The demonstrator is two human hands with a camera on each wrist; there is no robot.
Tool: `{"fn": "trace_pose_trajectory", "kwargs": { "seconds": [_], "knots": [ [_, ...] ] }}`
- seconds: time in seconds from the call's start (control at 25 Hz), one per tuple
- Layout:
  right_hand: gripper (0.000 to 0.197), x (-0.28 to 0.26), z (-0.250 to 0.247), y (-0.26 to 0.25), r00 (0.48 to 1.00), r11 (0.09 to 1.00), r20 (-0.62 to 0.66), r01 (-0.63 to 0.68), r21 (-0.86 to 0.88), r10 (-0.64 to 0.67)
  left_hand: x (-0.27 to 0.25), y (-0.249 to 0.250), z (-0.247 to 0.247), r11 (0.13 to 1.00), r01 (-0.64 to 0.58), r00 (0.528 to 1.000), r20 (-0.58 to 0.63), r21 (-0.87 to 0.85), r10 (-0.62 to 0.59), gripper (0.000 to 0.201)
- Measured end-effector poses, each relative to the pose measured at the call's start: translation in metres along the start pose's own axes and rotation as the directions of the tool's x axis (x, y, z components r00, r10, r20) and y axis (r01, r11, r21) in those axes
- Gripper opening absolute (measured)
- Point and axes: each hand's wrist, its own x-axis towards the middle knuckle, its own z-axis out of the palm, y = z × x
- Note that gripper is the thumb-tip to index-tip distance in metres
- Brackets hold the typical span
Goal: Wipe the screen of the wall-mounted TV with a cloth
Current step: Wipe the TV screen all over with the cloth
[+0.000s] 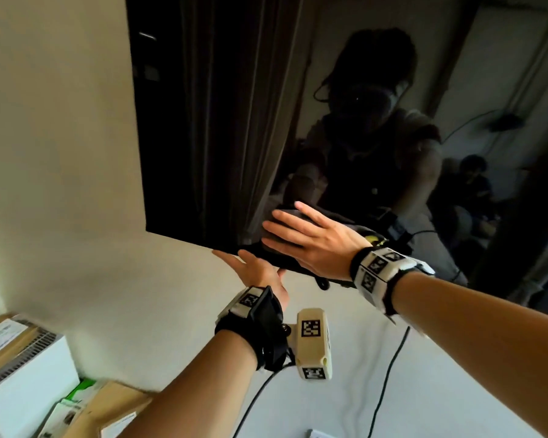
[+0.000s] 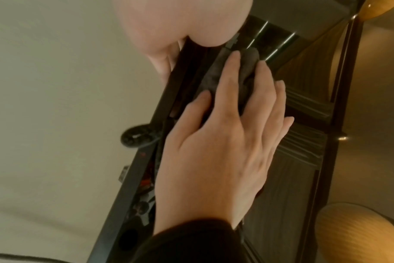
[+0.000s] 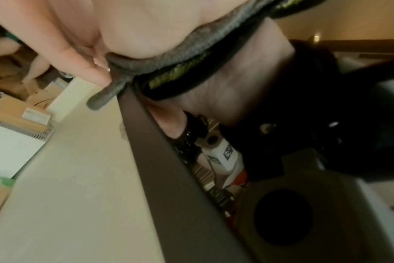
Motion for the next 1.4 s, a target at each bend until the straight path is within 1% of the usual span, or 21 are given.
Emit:
{"fn": "trace_pose_trajectory", "kwargs": {
  "seconds": [0.04,0.12,0.2,0.24,0.28,0.36,0.44,0.52,0.6,0.68,0.72,0.8,0.88,0.96,1.04,1.12,1.2,1.24,1.32,1.4],
  "knots": [
    [0.072,-0.008,0.0,0.001,1.0,1.0,-0.003,-0.018,0.007,0.018,-0.007,-0.006,0.005,1.0,-0.011,1.0,-0.02,-0.002,0.011,0.058],
    [0.071,-0.047,0.001,0.01,1.0,1.0,-0.01,-0.017,0.006,0.017,-0.015,-0.021,0.013,1.0,-0.013,0.998,-0.065,-0.028,0.011,0.055],
    [0.072,-0.085,0.004,0.017,1.0,1.0,-0.017,0.01,-0.002,-0.01,-0.027,-0.034,0.022,0.999,-0.008,0.998,-0.064,-0.039,0.005,0.054],
    [0.071,-0.093,0.005,0.018,1.0,1.0,-0.017,0.017,-0.015,-0.017,-0.036,-0.041,0.026,0.999,-0.009,0.998,-0.058,-0.034,0.007,0.054],
    [0.07,-0.09,0.005,0.018,1.0,1.0,-0.021,0.016,-0.025,-0.017,-0.043,-0.047,0.03,0.999,-0.014,0.999,-0.05,-0.029,0.013,0.054],
    [0.068,-0.08,0.006,0.015,0.998,1.0,-0.061,-0.03,-0.008,0.029,-0.058,-0.061,0.036,0.999,-0.037,0.999,-0.033,-0.024,0.036,0.056],
    [0.066,-0.085,0.006,0.015,0.995,0.996,-0.049,-0.083,0.028,0.085,-0.063,-0.068,0.038,0.999,-0.046,0.999,-0.013,-0.028,0.046,0.057],
    [0.066,-0.114,0.01,0.02,0.993,0.993,-0.042,-0.111,0.05,0.113,-0.06,-0.074,0.039,1.0,-0.029,1.0,-0.011,0.0,0.029,0.056],
    [0.07,-0.145,0.011,0.021,0.993,0.994,-0.049,-0.109,0.027,0.111,-0.06,-0.076,0.038,0.999,-0.023,0.999,-0.037,0.027,0.024,0.055],
    [0.073,-0.147,0.008,0.019,0.994,0.994,-0.007,-0.107,-0.009,0.107,-0.059,-0.078,0.041,0.999,-0.03,0.998,-0.05,0.025,0.032,0.054],
    [0.074,-0.136,0.007,0.016,0.996,0.996,0.014,-0.092,-0.017,0.092,-0.058,-0.079,0.042,0.999,-0.041,0.998,-0.056,0.027,0.043,0.054],
    [0.072,-0.116,0.007,0.011,0.997,0.997,0.011,-0.075,0.008,0.075,-0.057,-0.083,0.044,0.996,-0.069,0.995,-0.067,0.055,0.072,0.053],
    [0.073,-0.126,0.009,0.013,0.996,0.996,0.022,-0.091,0.018,0.091,-0.055,-0.084,0.042,0.995,-0.075,0.994,-0.075,0.068,0.08,0.053],
    [0.075,-0.16,0.012,0.018,0.996,0.996,0.023,-0.082,0.03,0.081,-0.051,-0.083,0.041,0.995,-0.067,0.994,-0.084,0.074,0.073,0.054],
    [0.077,-0.187,0.014,0.022,0.999,0.999,0.011,-0.045,-0.003,0.045,-0.05,-0.085,0.04,0.997,-0.058,0.994,-0.094,0.06,0.063,0.054],
    [0.078,-0.183,0.015,0.023,0.998,0.998,0.022,-0.051,-0.025,0.052,-0.061,-0.09,0.046,0.998,-0.047,0.994,-0.096,0.028,0.05,0.054],
    [0.076,-0.167,0.014,0.021,0.995,0.995,-0.02,-0.099,0.015,0.099,-0.082,-0.102,0.056,0.998,-0.048,0.994,-0.102,0.029,0.05,0.053],
    [0.074,-0.171,0.013,0.024,0.993,0.992,-0.023,-0.119,0.03,0.12,-0.09,-0.11,0.061,0.998,-0.049,0.993,-0.105,0.029,0.052,0.053],
    [0.07,-0.202,0.013,0.035,0.99,0.99,-0.02,-0.139,0.027,0.139,-0.103,-0.121,0.07,1.0,-0.023,0.992,-0.124,0.009,0.024,0.054],
    [0.071,-0.247,0.013,0.046,0.992,0.992,-0.019,-0.128,0.01,0.128,-0.117,-0.136,0.077,0.998,0.059,0.99,-0.128,-0.027,-0.062,0.056]
  ]
}}
